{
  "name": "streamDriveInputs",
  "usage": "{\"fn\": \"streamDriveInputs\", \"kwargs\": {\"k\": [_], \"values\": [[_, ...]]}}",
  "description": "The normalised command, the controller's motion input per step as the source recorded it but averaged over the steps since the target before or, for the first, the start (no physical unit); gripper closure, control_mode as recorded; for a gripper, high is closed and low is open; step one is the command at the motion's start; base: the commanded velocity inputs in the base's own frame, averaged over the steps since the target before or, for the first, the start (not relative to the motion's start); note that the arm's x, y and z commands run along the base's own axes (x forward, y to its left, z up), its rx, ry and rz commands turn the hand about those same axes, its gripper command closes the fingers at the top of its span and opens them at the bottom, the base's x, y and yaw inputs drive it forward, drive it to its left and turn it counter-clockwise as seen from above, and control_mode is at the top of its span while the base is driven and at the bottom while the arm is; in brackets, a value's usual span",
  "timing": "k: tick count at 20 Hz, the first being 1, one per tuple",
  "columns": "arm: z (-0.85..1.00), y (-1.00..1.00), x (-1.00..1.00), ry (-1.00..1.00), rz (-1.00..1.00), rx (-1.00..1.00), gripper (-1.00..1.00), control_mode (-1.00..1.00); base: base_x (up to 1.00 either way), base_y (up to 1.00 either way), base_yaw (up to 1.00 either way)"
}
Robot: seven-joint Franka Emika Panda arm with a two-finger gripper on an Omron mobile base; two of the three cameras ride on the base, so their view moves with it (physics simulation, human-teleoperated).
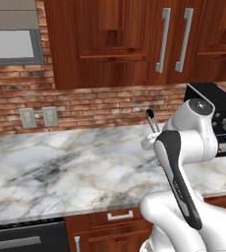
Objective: Pick up the tongs from the counter and place them near the plate next to the oven.
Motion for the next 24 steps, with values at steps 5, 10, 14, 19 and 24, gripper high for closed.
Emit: {"fn": "streamDriveInputs", "kwargs": {"k": [5,10,14,19,24], "values": [[-0.61,-0.20,0.79,0.29,0.05,0.07,1.00,-1.00,0.00,0.00,0.00],[-0.53,-0.03,0.64,0.21,0.00,0.00,1.00,-1.00,0.00,0.00,0.00],[-0.43,0.00,0.48,0.02,0.00,-0.01,1.00,-1.00,0.00,0.00,0.00],[-0.41,0.02,0.48,0.00,-0.07,-0.03,1.00,-1.00,0.00,0.00,0.00],[-0.30,0.00,0.56,0.00,-0.16,-0.03,1.00,-1.00,0.00,0.00,0.00]]}}
